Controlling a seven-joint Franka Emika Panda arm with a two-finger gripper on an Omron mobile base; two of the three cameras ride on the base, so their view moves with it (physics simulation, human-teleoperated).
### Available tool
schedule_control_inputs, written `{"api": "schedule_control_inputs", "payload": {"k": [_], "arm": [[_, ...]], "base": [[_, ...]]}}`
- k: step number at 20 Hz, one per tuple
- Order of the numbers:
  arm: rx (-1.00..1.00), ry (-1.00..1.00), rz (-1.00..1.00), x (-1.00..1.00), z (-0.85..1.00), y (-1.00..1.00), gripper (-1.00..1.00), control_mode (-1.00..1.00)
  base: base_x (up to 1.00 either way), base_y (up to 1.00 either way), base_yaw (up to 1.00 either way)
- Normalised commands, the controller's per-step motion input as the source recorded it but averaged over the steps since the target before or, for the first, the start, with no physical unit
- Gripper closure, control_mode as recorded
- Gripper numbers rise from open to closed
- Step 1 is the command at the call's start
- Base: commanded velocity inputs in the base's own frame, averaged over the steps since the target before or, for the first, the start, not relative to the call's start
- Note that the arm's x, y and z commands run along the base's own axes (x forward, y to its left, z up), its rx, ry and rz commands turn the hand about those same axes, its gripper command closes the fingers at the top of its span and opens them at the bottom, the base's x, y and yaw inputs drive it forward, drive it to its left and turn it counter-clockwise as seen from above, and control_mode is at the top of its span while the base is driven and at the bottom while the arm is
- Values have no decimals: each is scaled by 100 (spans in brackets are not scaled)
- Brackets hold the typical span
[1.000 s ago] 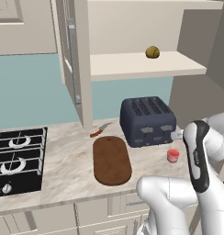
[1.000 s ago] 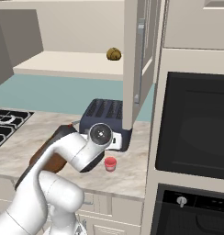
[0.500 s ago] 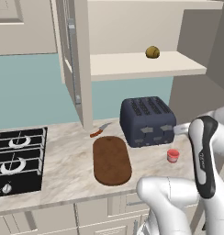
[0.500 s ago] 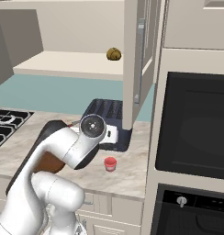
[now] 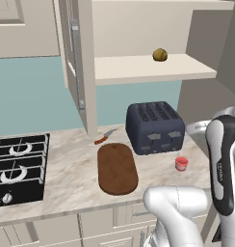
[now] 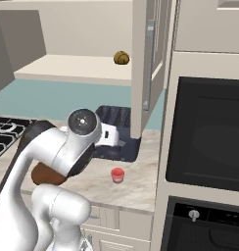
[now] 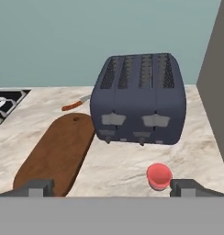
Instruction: Pick the bread, place it on the cutting board, pick the jam, place it on the counter, and close the cabinet.
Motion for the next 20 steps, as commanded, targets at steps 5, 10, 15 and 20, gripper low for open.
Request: {"api": "schedule_control_inputs", "payload": {"k": [5,10,15,20], "arm": [[0,7,-7,-33,53,12,-100,-100],[0,14,-9,-25,61,9,-100,-100],[-1,8,-6,-21,43,3,-100,-100],[-1,0,0,-2,23,0,-100,-100]], "base": [[0,0,0],[0,0,0],[0,0,0],[0,0,0]]}}
